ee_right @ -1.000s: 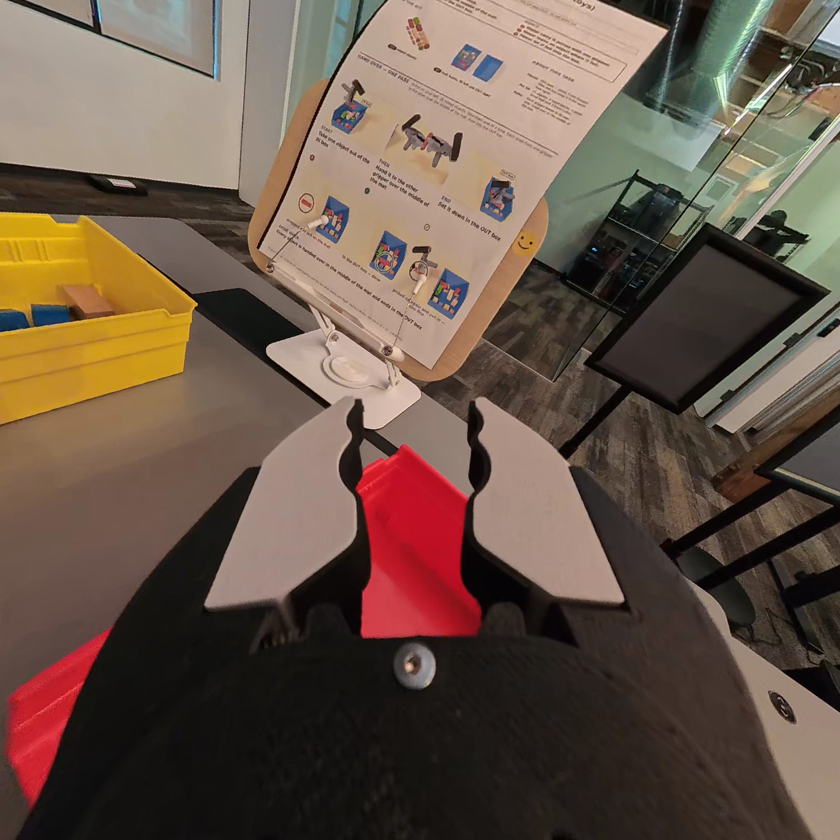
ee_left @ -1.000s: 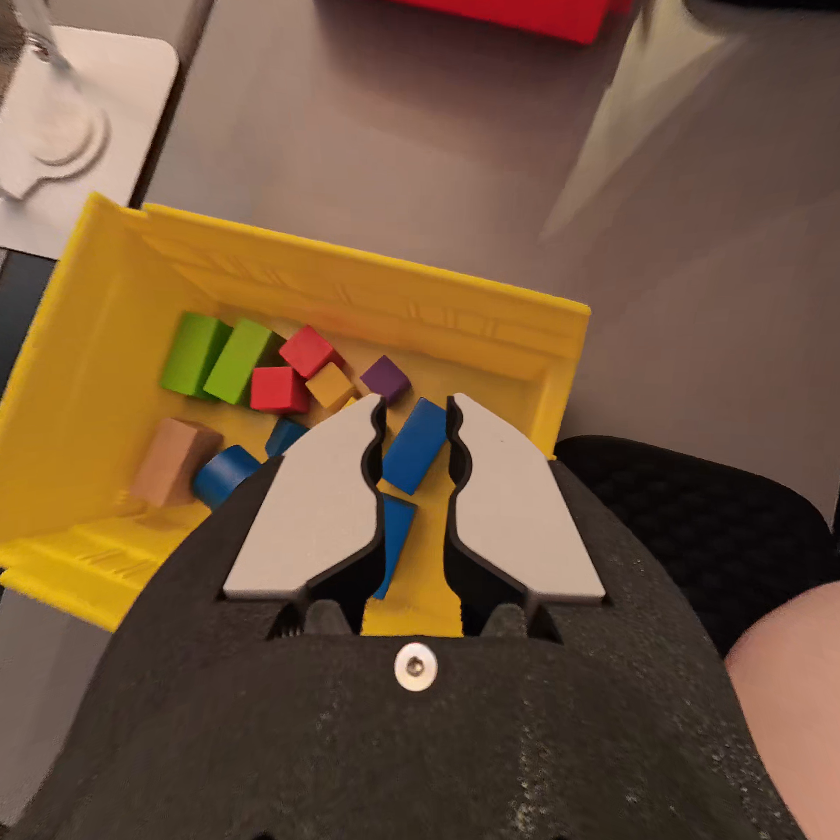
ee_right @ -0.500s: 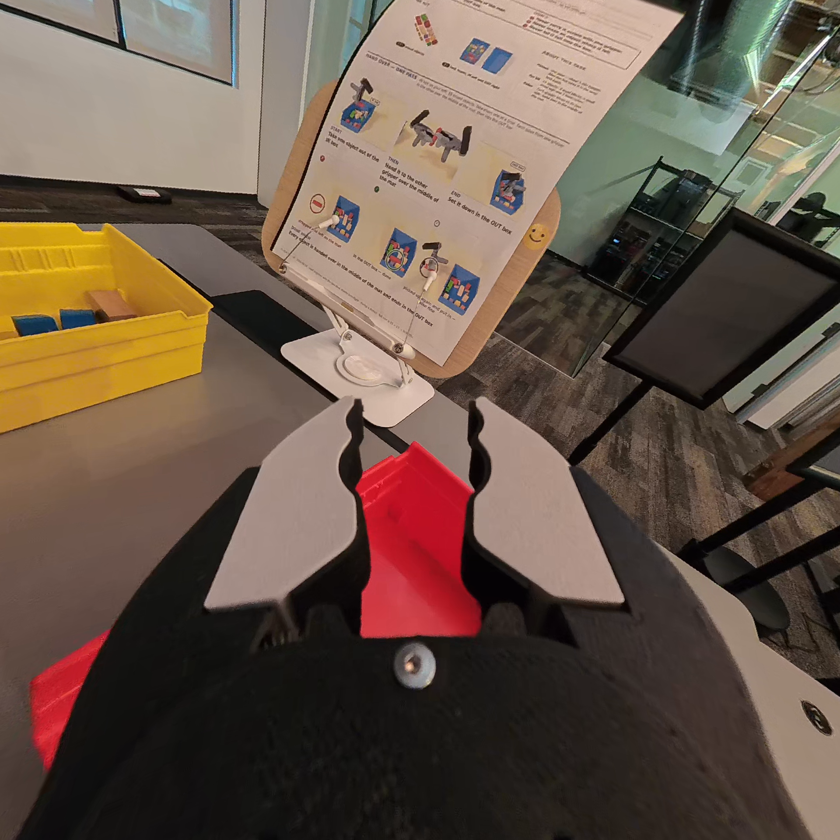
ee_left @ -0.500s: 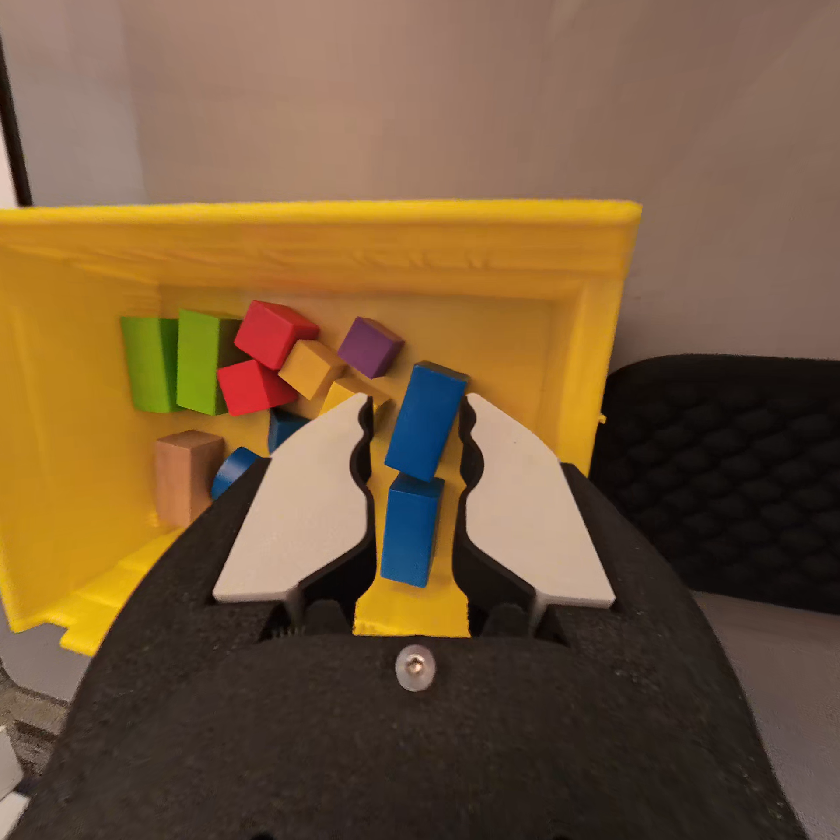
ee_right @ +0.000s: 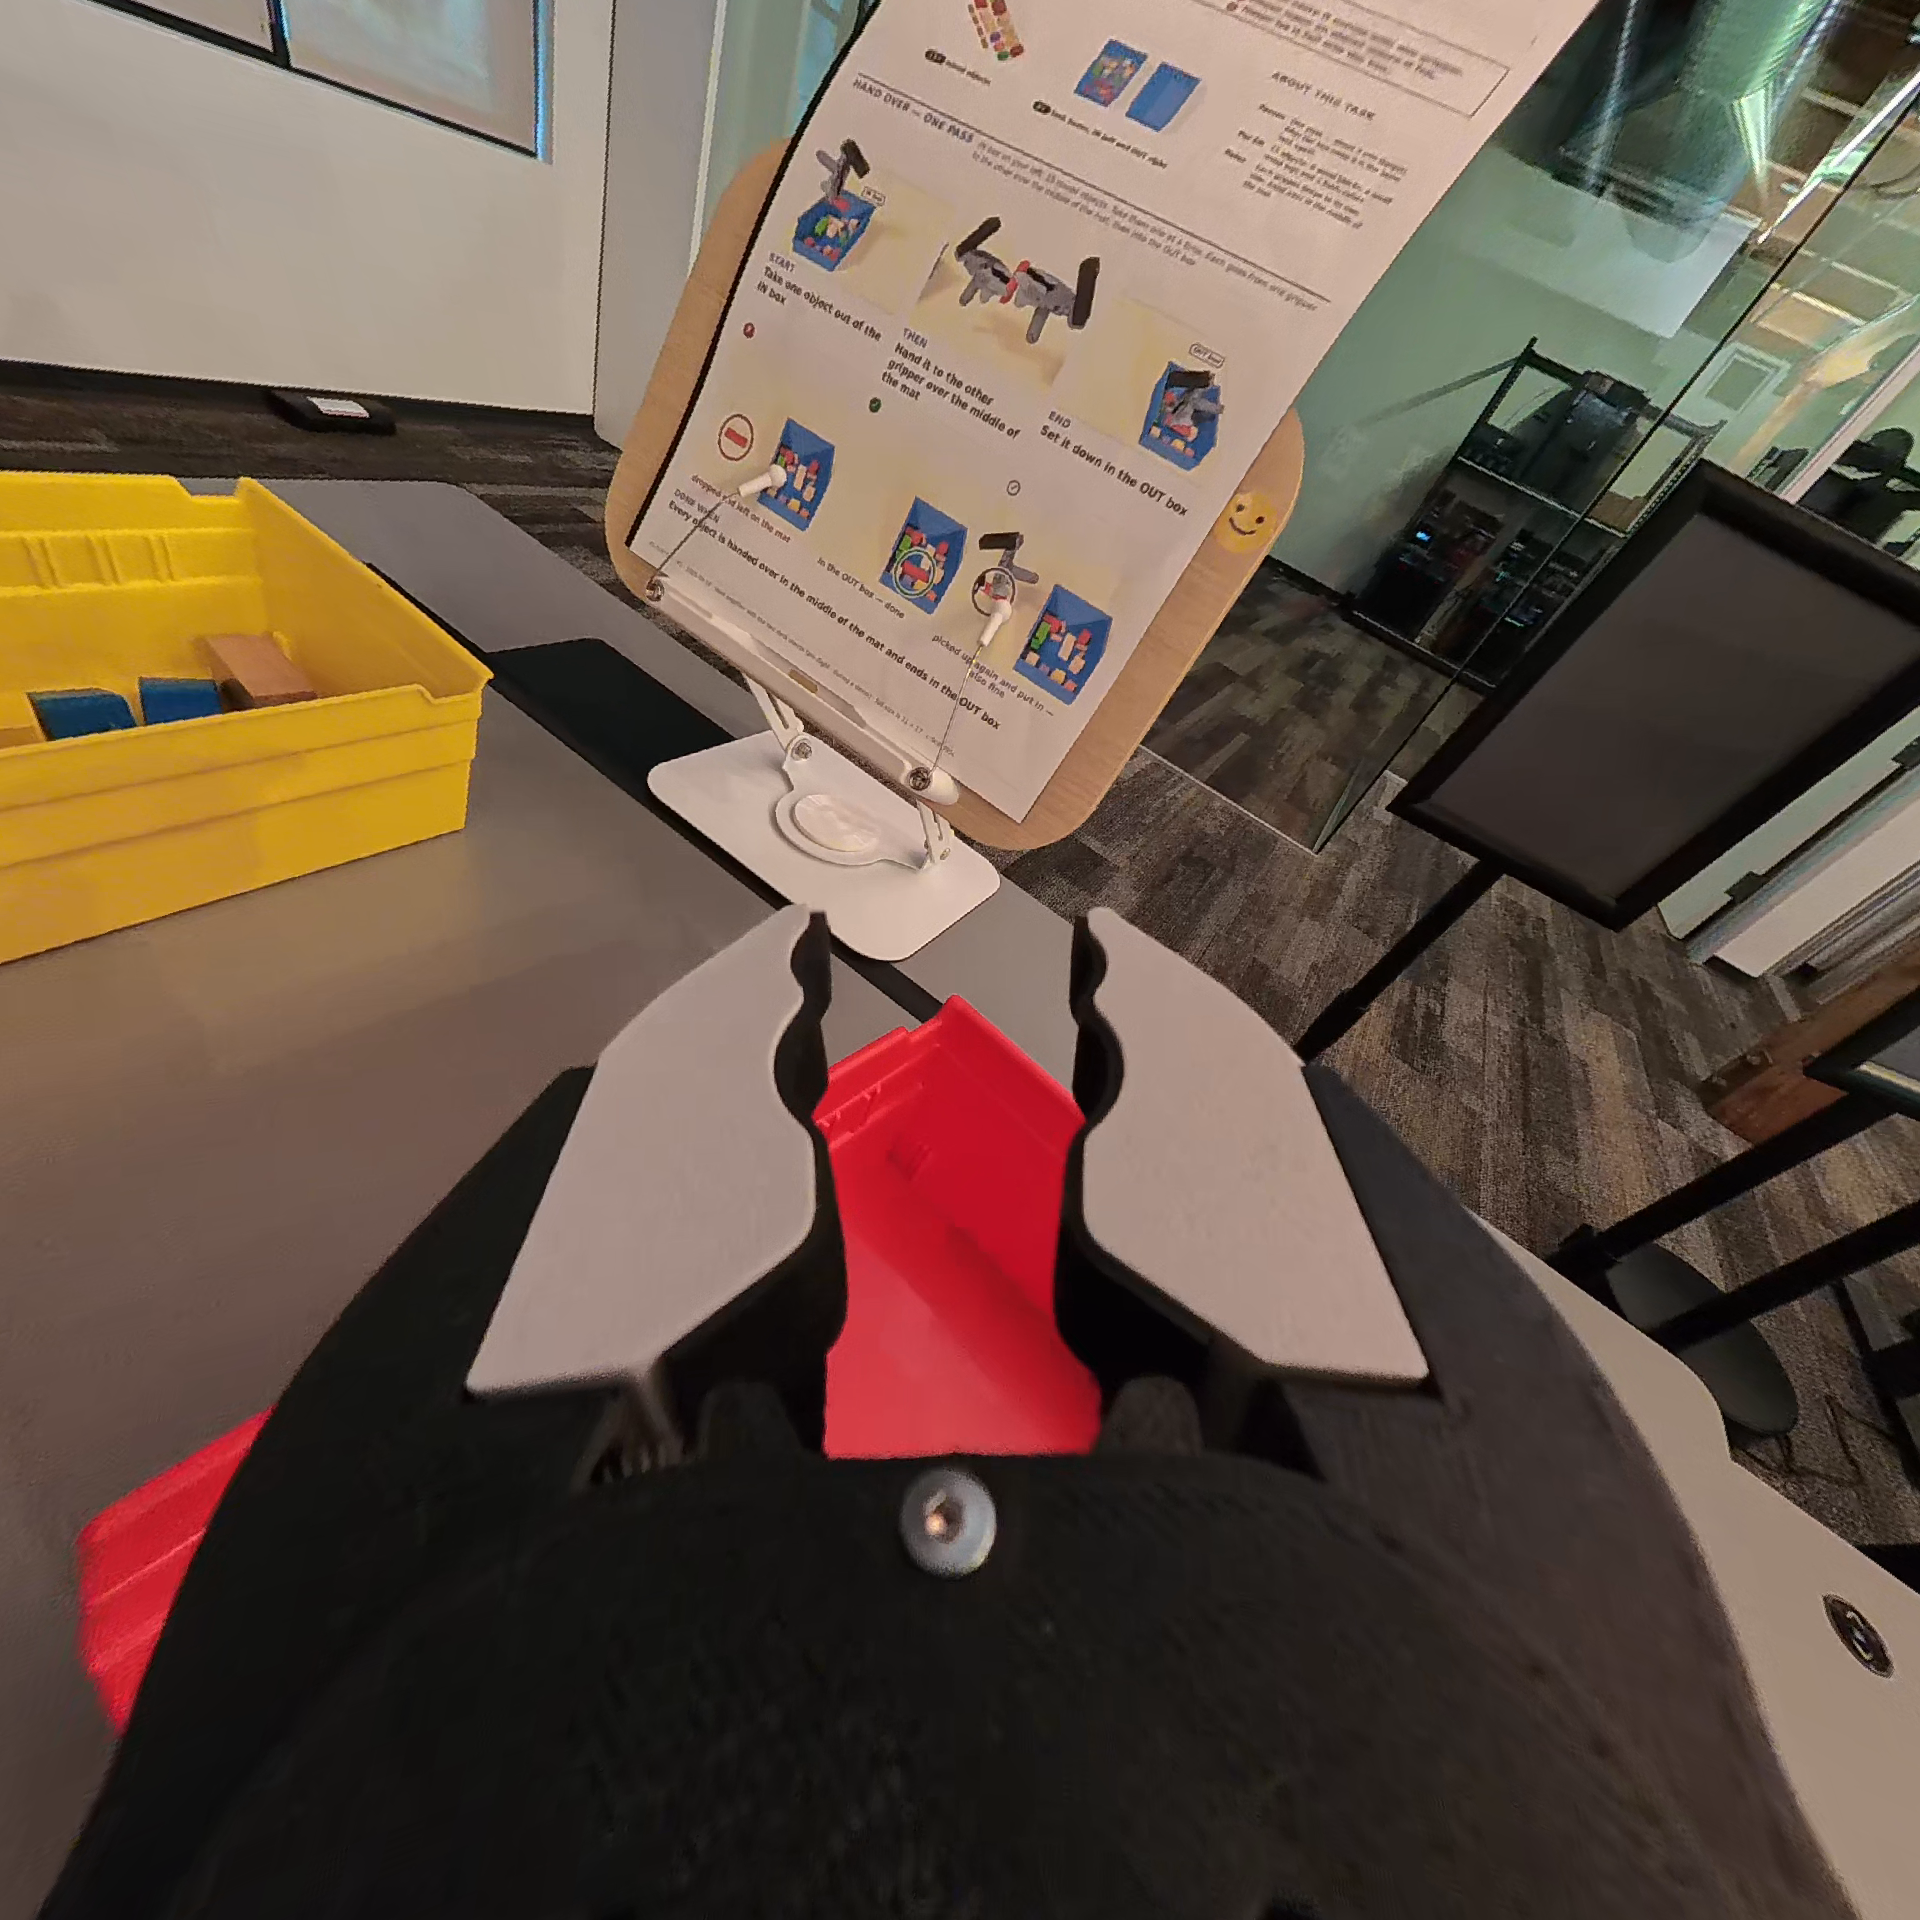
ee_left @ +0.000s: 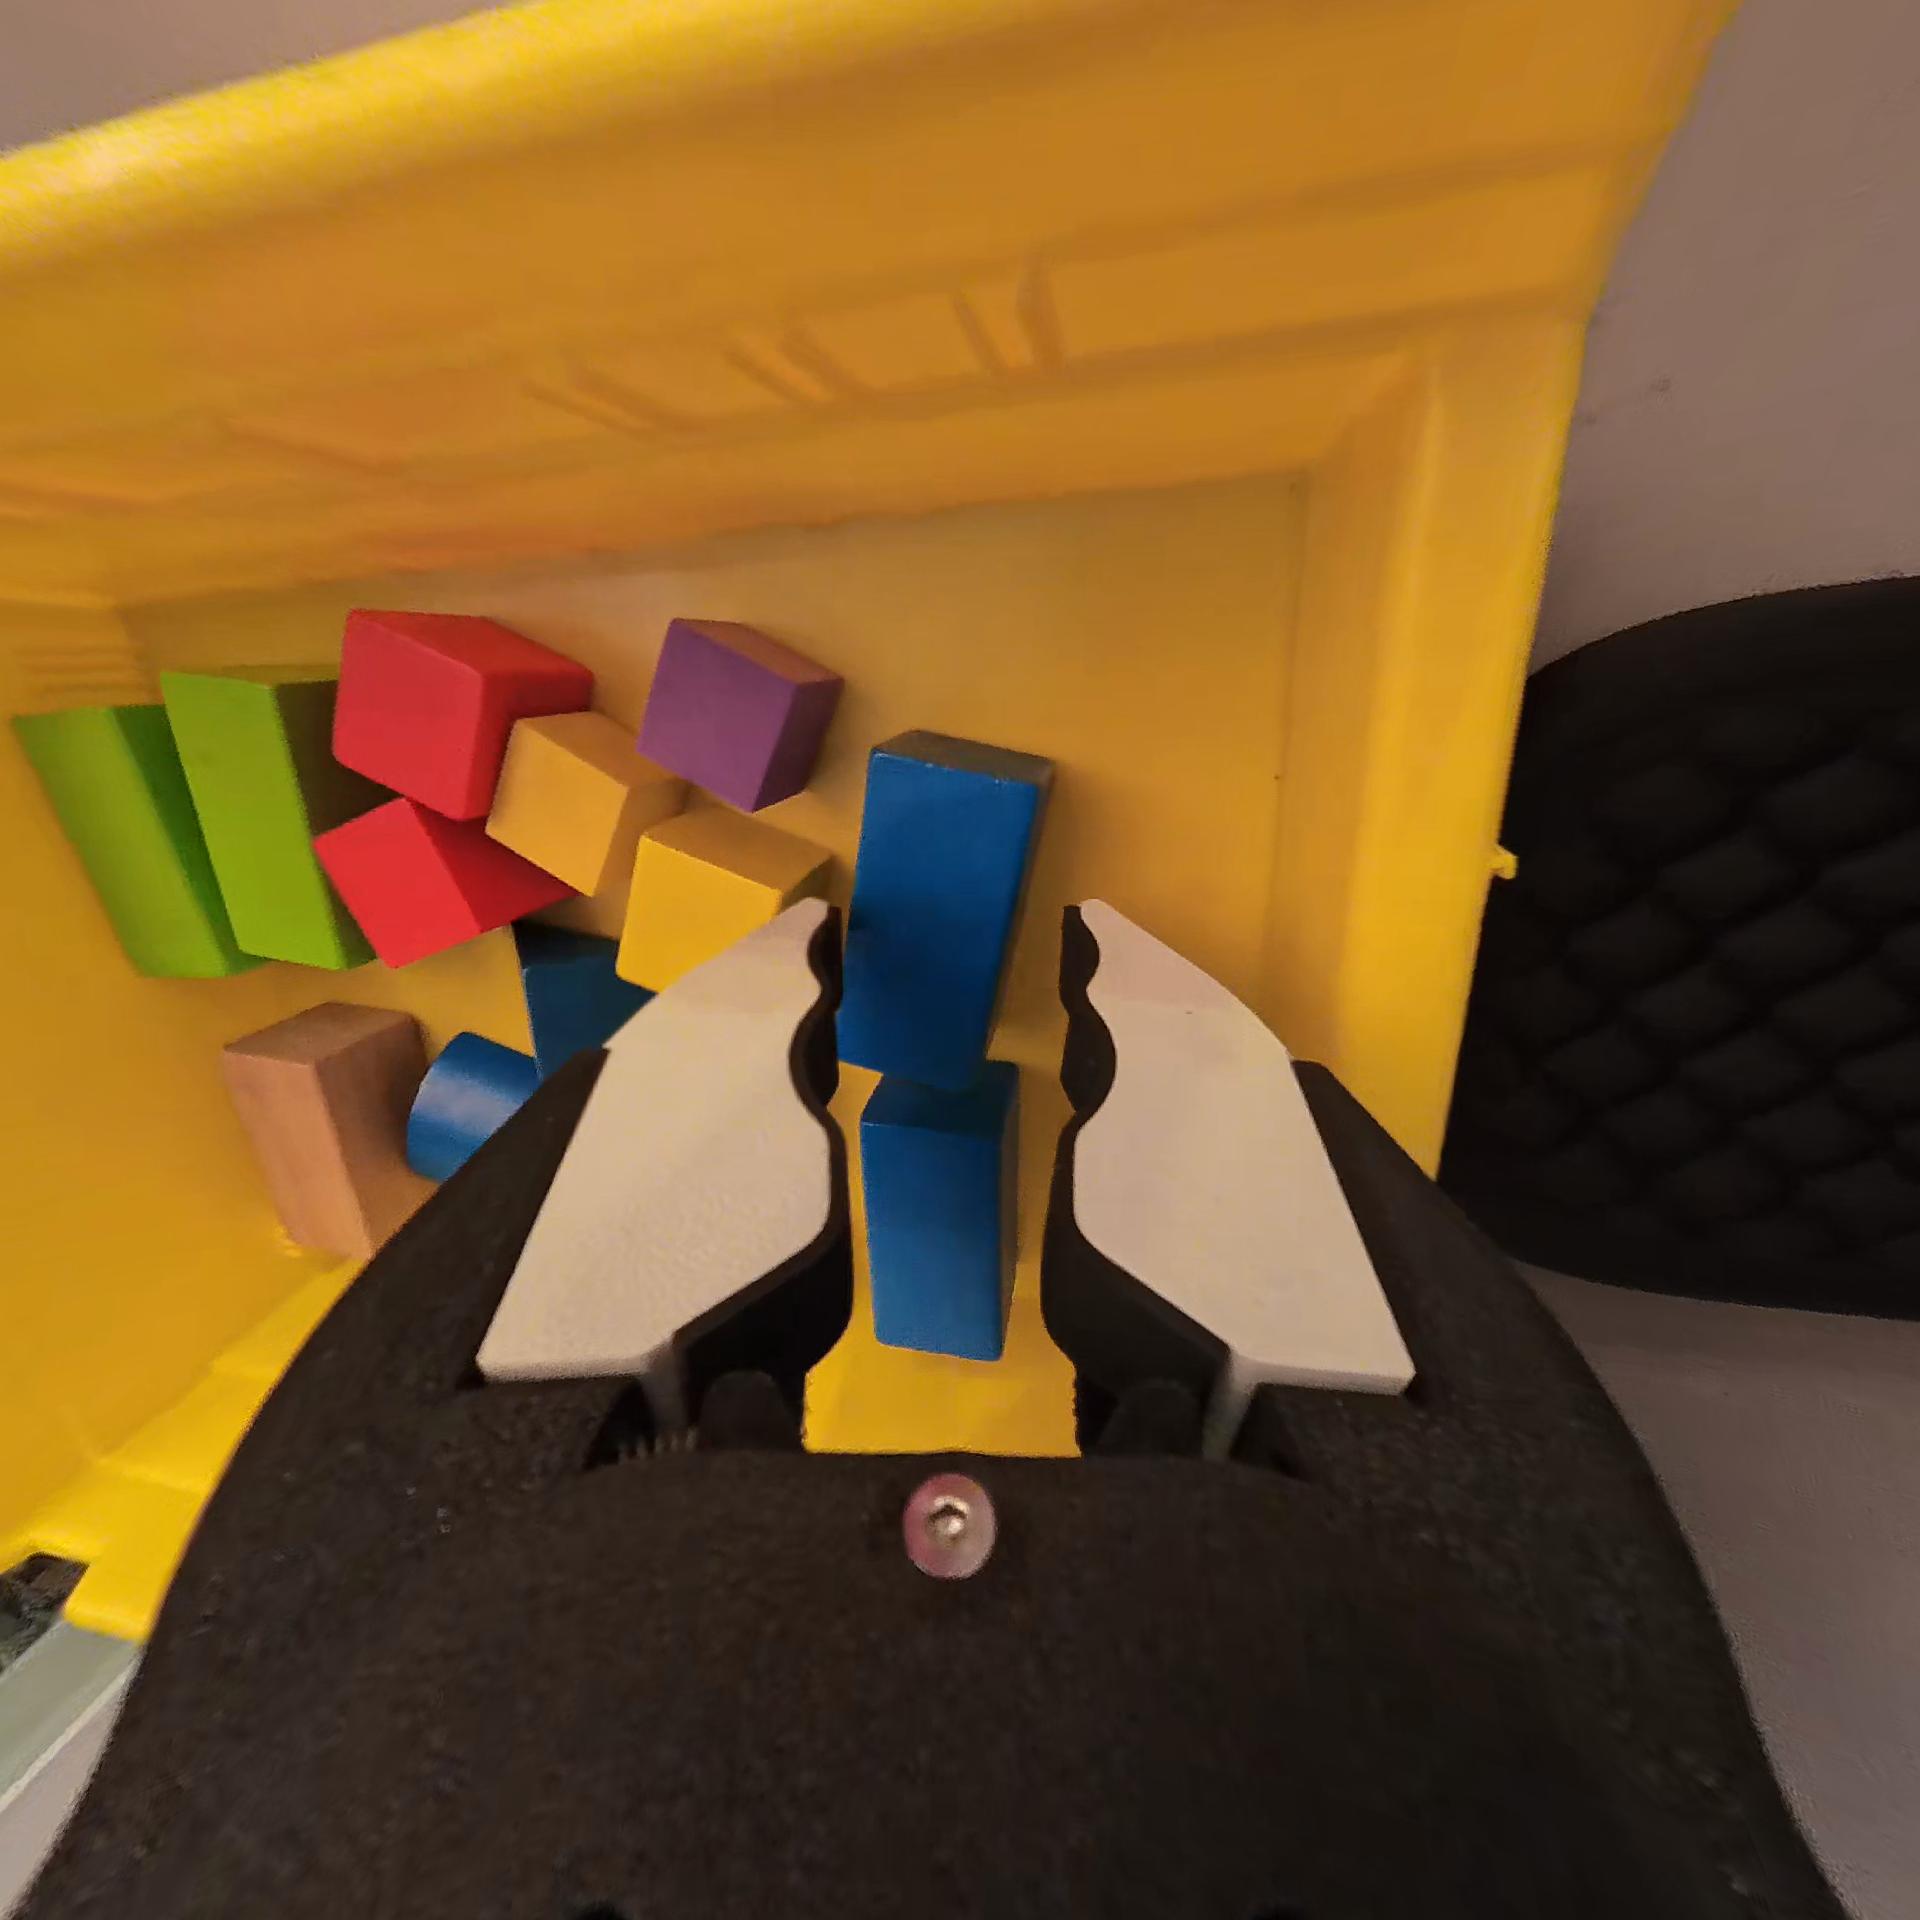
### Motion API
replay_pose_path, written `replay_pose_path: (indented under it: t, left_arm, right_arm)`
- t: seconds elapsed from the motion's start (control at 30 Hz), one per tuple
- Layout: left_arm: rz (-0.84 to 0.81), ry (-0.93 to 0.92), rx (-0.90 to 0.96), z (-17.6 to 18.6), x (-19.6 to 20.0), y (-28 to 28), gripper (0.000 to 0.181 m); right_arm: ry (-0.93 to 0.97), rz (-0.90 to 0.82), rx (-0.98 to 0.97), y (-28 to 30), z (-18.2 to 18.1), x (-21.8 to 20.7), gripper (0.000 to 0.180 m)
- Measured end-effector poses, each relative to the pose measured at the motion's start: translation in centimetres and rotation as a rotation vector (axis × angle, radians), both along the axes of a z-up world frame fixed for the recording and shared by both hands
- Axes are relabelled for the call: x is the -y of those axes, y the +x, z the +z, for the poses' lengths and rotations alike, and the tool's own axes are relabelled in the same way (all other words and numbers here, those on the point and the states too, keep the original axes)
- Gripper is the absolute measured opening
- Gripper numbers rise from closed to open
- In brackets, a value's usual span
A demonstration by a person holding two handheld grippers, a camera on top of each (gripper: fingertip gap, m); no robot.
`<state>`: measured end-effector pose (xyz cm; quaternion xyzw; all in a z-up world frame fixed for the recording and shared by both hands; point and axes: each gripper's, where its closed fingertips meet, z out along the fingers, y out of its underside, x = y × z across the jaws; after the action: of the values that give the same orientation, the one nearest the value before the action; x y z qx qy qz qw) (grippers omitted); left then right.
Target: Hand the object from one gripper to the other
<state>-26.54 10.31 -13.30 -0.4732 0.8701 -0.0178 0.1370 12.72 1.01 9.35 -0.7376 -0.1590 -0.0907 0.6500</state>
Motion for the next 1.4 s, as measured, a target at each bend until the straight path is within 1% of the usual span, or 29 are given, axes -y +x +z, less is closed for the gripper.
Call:
replay_pose_path:
  t: [0.27, 0.5, 0.67, 0.73, 0.83, 0.9, 0.97, 1.03, 1.1, 1.2, 1.23, 1.3, 1.4]
  left_arm:
    - [0.005, 0.023, -0.036, -1.4, -0.7, -0.2, 0.040]
    - [0.020, 0.012, -0.037, -1.4, -0.8, -0.4, 0.035]
    - [0.115, -0.056, -0.133, -1.2, -0.2, -1.8, 0.035]
    - [0.161, -0.085, -0.106, -0.5, -0.1, -1.6, 0.035]
    - [0.182, -0.077, 0.010, 1.5, -0.7, -0.6, 0.035]
    - [0.206, -0.077, 0.111, 3.8, -1.0, 0.3, 0.035]
    - [0.228, -0.117, 0.253, 7.0, -0.7, 1.7, 0.034]
    - [0.257, -0.191, 0.432, 11.0, -0.1, 3.6, 0.034]
    - [0.302, -0.352, 0.620, 15.0, 1.2, 5.7, 0.034]
    - [0.333, -0.686, 0.791, 19.5, 4.1, 8.5, 0.034]
    - [0.324, -0.761, 0.824, 20.4, 5.0, 9.4, 0.034]
    - [0.315, -0.849, 0.839, 21.0, 6.5, 11.0, 0.034]
    - [0.296, -0.952, 0.834, 21.4, 8.4, 13.7, 0.034]
  right_arm:
    - [-0.021, -0.001, 0.012, -0.1, -0.5, -0.4, 0.046]
    - [-0.045, 0.008, 0.019, -0.4, -1.1, -0.7, 0.046]
    - [-0.059, 0.018, 0.032, -0.7, -1.4, -0.9, 0.046]
    - [-0.063, 0.027, 0.032, -1.0, -1.6, -1.0, 0.046]
    - [-0.069, 0.045, 0.056, -1.6, -1.8, -1.3, 0.046]
    - [-0.043, 0.073, 0.087, -2.5, -1.5, -1.4, 0.046]
    - [0.020, 0.148, 0.119, -4.5, -0.7, -1.3, 0.046]
    - [0.102, 0.242, 0.169, -7.3, 0.1, -1.1, 0.050]
    - [0.193, 0.334, 0.242, -10.7, 0.7, -0.8, 0.055]
    - [0.319, 0.443, 0.361, -16.2, 0.8, 0.0, 0.058]
    - [0.362, 0.473, 0.389, -17.9, 0.8, 0.4, 0.061]
    - [0.414, 0.514, 0.423, -20.7, 0.6, 0.9, 0.063]
    - [0.425, 0.522, 0.443, -22.9, -0.1, 1.0, 0.074]
